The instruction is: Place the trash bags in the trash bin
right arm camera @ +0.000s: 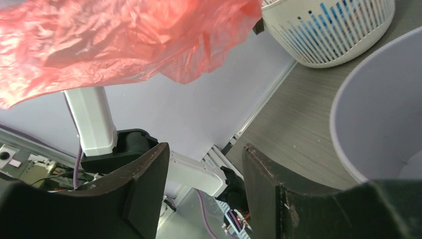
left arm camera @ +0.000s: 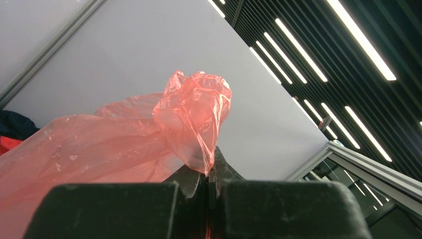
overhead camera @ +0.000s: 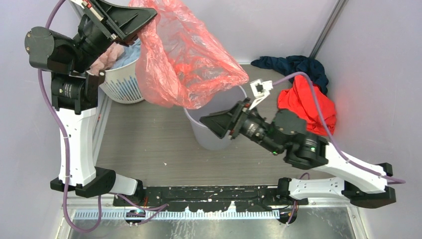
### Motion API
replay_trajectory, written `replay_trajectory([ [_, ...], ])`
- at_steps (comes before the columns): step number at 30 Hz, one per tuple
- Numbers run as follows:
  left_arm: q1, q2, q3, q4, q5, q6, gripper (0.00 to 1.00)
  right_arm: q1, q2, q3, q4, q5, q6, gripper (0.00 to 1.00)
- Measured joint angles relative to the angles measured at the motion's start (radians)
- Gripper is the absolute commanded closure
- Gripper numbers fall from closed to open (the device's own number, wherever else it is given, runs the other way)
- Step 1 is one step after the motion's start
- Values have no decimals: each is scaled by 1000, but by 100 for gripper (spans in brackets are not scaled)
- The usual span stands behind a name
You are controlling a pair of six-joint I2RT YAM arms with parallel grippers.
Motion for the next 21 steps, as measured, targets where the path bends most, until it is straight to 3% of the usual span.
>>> replay_trajectory([
  [6,0,-5,-2,8,-6,-9,100,0,100,-70,190,-11,17,38],
  [13,0,-38,-39,45,-13,-35,100,-3,101,-286,584,0,15,35],
  [21,0,-68,-102,103,-19,-80,100,-56,152,-348,949,17,26,35],
])
